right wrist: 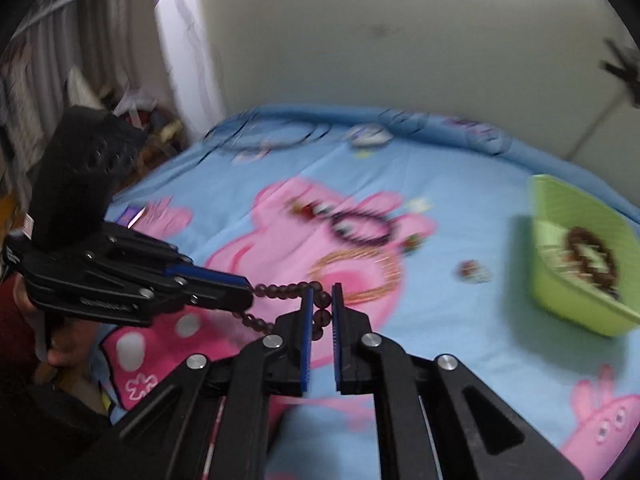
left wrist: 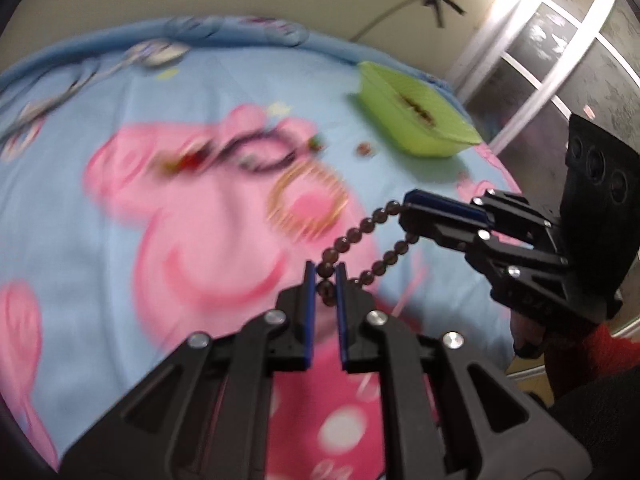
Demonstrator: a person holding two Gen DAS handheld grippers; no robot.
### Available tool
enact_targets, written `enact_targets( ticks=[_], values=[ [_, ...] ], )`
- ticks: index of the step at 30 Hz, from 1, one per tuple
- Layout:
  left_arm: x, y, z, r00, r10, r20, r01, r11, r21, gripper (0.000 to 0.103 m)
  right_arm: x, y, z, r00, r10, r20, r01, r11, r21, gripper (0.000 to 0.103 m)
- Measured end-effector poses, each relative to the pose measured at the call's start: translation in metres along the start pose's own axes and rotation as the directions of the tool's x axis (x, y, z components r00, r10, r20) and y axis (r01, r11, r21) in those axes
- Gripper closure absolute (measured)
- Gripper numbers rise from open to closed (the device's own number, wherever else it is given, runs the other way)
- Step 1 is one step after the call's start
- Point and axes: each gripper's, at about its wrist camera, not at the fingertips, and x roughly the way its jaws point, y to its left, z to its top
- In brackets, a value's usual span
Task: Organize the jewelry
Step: 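Pinch the dark red bracelet with the left tool while the right tool lowers it into the basin, then move both tools back to the gold ring with red stone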
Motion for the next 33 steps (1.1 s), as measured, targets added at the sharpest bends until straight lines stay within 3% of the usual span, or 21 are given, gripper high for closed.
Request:
enact_targets(
  ticks=[3,8,14,18,19,21,24,26,29,31,33],
  values=[
    [0.021,-0.033,0.05,0.999,-0.028,0.031,0.025,0.994,0.104,0.094,-0.023,-0.043,0.01,0.994,-0.075,0.084,0.066,0.993,0.1,0.103],
    [0.065,-0.077,0.131,0.994,-0.086,0.073,0.071,0.979,0.19,0.094,-0.053,-0.128,0.022,0.971,-0.166,0.169,0.109,0.946,0.306,0.103],
    [0.128,-0.109,0.18,0.995,0.044,0.095,-0.068,0.959,0.275,0.094,-0.029,-0.179,0.025,0.955,-0.261,0.139,0.188,0.899,0.396,0.103],
    [0.131,-0.101,0.19,0.985,0.117,0.129,-0.147,0.954,0.26,0.092,-0.035,-0.195,0.018,0.919,-0.347,0.185,0.221,0.845,0.487,0.099],
    [0.125,-0.093,0.191,0.983,0.114,0.141,-0.146,0.959,0.244,0.088,-0.041,-0.195,0.018,0.911,-0.357,0.204,0.22,0.842,0.493,0.091],
    [0.103,-0.075,0.193,0.973,0.129,0.19,-0.167,0.964,0.205,0.067,-0.054,-0.186,0.018,0.894,-0.373,0.249,0.216,0.845,0.489,0.083],
    [0.064,-0.051,0.188,0.952,0.151,0.265,-0.201,0.964,0.174,0.056,-0.073,-0.16,0.023,0.875,-0.362,0.32,0.216,0.885,0.412,0.071],
    [0.034,-0.029,0.176,0.93,0.203,0.306,-0.256,0.956,0.144,0.052,-0.077,-0.141,0.025,0.901,-0.269,0.341,0.15,0.929,0.339,0.07],
    [0.0,0.007,0.15,0.906,0.287,0.311,-0.328,0.94,0.088,0.051,-0.065,-0.114,0.023,0.956,-0.117,0.27,0.048,0.968,0.247,0.072],
    [-0.014,0.034,0.13,0.9,0.332,0.284,-0.358,0.933,0.043,0.051,-0.042,-0.099,0.018,0.982,-0.078,0.171,0.043,0.979,0.2,0.089],
    [-0.024,0.058,0.108,0.9,0.36,0.245,-0.369,0.929,-0.011,0.051,-0.021,-0.088,0.01,0.993,-0.065,0.095,0.048,0.984,0.17,0.098]
  ],
)
